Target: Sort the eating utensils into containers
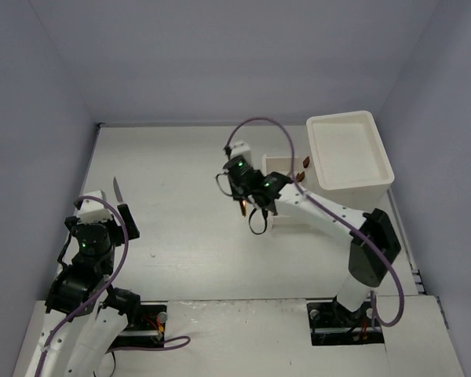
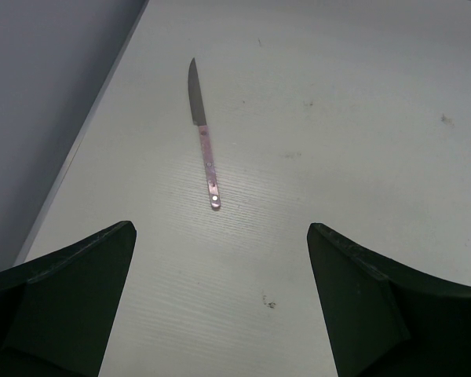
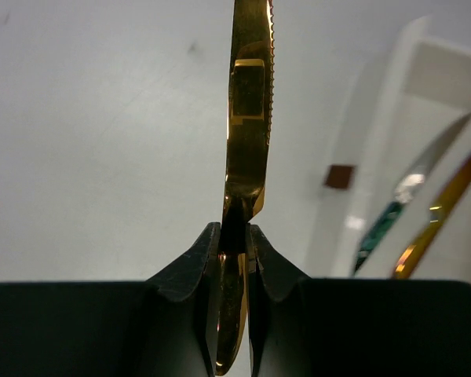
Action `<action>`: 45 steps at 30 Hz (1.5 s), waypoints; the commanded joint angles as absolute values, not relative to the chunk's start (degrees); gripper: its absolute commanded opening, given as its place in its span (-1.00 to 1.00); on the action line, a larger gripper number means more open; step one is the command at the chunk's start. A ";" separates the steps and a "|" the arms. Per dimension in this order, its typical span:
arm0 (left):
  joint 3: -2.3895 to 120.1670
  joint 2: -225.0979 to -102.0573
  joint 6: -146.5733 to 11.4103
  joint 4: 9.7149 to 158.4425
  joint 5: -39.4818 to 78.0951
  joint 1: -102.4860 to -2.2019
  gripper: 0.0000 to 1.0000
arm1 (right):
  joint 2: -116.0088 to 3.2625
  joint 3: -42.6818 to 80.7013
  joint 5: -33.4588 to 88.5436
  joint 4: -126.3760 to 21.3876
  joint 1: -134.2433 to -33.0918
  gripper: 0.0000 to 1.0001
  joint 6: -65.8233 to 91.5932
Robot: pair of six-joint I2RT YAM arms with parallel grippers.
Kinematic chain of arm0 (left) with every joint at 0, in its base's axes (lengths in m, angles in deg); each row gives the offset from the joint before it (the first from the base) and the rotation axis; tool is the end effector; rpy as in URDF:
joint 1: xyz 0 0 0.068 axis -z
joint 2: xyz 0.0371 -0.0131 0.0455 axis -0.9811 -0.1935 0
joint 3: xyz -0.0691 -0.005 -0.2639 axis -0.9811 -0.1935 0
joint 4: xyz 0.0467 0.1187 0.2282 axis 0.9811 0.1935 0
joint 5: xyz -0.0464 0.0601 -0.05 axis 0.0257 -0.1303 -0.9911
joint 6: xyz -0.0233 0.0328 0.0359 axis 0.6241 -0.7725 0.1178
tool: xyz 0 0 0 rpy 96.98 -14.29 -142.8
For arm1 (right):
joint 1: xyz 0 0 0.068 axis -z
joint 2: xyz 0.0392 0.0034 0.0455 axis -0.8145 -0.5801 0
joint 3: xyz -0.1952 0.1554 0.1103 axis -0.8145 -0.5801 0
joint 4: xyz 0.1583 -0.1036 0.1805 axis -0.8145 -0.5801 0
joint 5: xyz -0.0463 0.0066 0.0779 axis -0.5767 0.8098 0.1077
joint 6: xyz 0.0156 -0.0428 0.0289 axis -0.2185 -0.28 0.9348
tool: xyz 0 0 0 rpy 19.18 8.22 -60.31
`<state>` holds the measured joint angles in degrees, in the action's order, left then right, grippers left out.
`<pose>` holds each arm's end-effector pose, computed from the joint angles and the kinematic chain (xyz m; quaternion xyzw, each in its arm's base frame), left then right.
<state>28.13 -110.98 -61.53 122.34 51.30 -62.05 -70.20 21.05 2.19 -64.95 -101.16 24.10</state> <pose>0.0916 -0.0127 0.3188 -0.1273 0.7886 -0.0126 0.6015 0.2740 0.2741 0.3068 -0.1373 0.8493 0.1502 0.4871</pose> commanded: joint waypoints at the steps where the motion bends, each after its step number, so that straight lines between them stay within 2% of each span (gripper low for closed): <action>1: 28.56 -112.28 -61.32 119.48 51.04 -62.50 0.78 | -67.81 19.17 -0.30 -64.98 -93.45 -1.00 18.13; 6: 28.64 -112.63 -61.29 119.41 50.95 -62.50 0.78 | -71.50 18.03 0.91 -64.53 -86.85 -1.00 16.11; 15: 28.64 -113.26 -61.14 119.41 50.77 -62.50 0.78 | -77.80 14.09 2.57 -59.47 -82.54 -1.00 16.18; 16: 28.64 -113.36 -61.09 119.41 50.72 -62.50 0.78 | -78.09 14.14 3.02 -59.37 -82.49 -0.90 16.13; 17: 28.64 -113.47 -60.98 119.41 50.61 -62.50 0.78 | -78.20 14.36 3.57 -59.37 -82.49 -0.68 16.02; 20: 28.33 -114.48 -59.83 119.26 48.96 -62.50 0.78 | -74.94 14.71 5.62 -59.53 -83.01 -0.23 15.90; 23: 28.49 -117.19 -57.71 119.03 45.81 -62.50 0.78 | -68.62 15.76 5.76 -60.73 -84.27 -0.01 15.53; 28: 30.54 -124.78 -51.39 119.44 44.49 -62.50 0.78 | -59.39 17.54 5.88 -63.25 -88.43 0.18 14.57; 32: 34.99 -135.64 -48.63 122.69 45.05 -63.05 0.76 | -52.07 15.31 6.67 -63.32 -91.70 0.26 14.85; 35: 37.02 -142.28 -47.43 123.92 43.74 -64.17 0.66 | -47.83 12.78 8.15 -63.24 -92.22 0.28 15.21; 45: 38.84 -156.00 -52.39 119.91 34.58 -79.56 0.44 | -43.11 4.05 11.44 -61.93 -92.25 0.33 14.73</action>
<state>34.74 -151.49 -49.26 123.21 38.71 -74.46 -43.79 6.10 9.26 -63.88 -92.41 15.14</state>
